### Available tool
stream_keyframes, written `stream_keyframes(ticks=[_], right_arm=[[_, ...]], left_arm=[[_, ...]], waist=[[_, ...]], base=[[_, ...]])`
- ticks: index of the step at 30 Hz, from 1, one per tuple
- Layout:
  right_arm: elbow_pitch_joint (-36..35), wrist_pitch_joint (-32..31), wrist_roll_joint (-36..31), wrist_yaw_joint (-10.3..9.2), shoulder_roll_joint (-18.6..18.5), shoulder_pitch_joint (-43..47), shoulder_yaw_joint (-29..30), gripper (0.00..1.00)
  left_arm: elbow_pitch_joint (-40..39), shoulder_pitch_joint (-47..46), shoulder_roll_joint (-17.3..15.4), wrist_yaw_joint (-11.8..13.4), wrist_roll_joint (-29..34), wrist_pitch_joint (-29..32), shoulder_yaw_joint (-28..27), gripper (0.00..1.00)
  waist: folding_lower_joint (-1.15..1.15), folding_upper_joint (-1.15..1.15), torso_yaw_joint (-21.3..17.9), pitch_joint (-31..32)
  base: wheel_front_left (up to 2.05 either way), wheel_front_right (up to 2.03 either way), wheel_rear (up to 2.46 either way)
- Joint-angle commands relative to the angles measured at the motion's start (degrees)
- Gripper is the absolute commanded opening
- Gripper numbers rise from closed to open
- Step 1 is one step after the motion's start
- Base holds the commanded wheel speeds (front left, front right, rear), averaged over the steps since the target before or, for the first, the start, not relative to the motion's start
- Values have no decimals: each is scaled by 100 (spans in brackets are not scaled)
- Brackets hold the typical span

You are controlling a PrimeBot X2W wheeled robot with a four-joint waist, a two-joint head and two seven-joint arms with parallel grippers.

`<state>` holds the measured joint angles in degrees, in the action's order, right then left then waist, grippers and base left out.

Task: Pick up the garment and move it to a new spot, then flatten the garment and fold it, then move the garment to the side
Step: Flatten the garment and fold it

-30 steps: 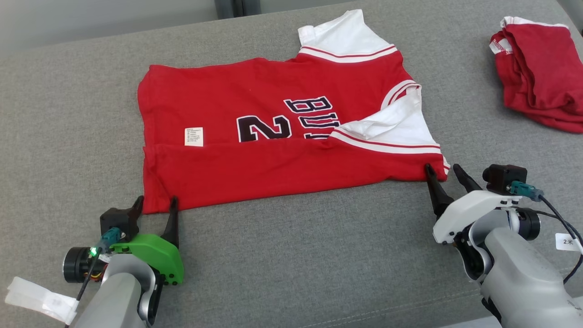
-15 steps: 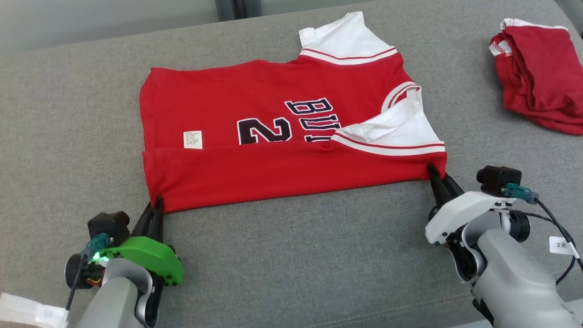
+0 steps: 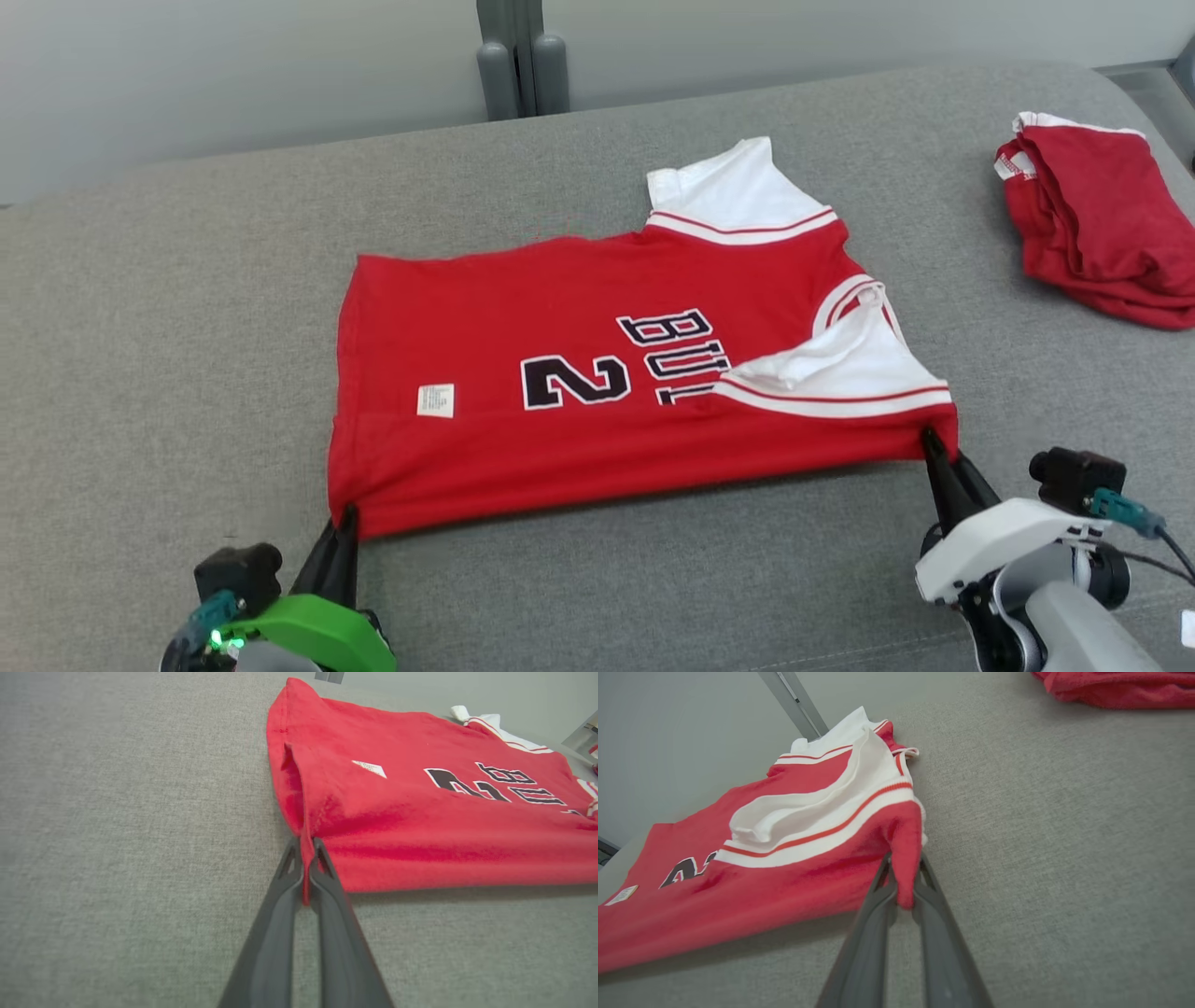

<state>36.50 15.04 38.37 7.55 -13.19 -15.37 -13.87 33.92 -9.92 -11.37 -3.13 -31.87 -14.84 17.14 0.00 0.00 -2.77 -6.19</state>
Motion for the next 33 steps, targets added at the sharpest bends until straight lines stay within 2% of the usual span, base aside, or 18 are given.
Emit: stream_keyframes(ticks=[1, 12, 13, 14, 15, 25, 33], right_arm=[[-109, 18, -18, -14, -64, 257, 48, 0], [-809, -350, -326, -14, 63, 1309, 298, 0], [-839, -382, -362, -13, 78, 1334, 341, 37], [-893, -370, -419, -13, 105, 1352, 409, 85], [-928, -388, -464, -13, 130, 1355, 450, 100], [-1642, -247, -1035, -12, 426, 1071, 873, 100], [-2297, -83, -1602, -12, 555, 1021, 1055, 100]], left_arm=[[-78, 227, -36, 96, -49, 4, -37, 0], [-695, 969, 5, 330, -62, 122, 90, 1], [-730, 981, -10, 365, -20, 109, 97, 44], [-753, 980, -29, 367, -6, 84, 86, 100], [-775, 972, -36, 352, 3, 62, 73, 100], [-1305, 731, -89, 506, 289, -40, -235, 100], [-1890, 535, -89, 574, 695, -33, -693, 100]], waist=[[0, 0, 59, 134], [0, 0, 103, 243], [0, 0, 101, 262], [0, 0, 95, 281], [0, 0, 89, 296], [0, 0, 9, 508], [0, 0, 32, 537]], base=[[0, 0, 0], [0, 0, 0], [0, 0, 0], [0, 0, 0], [0, 0, 0], [0, 0, 0], [0, 0, 0]])
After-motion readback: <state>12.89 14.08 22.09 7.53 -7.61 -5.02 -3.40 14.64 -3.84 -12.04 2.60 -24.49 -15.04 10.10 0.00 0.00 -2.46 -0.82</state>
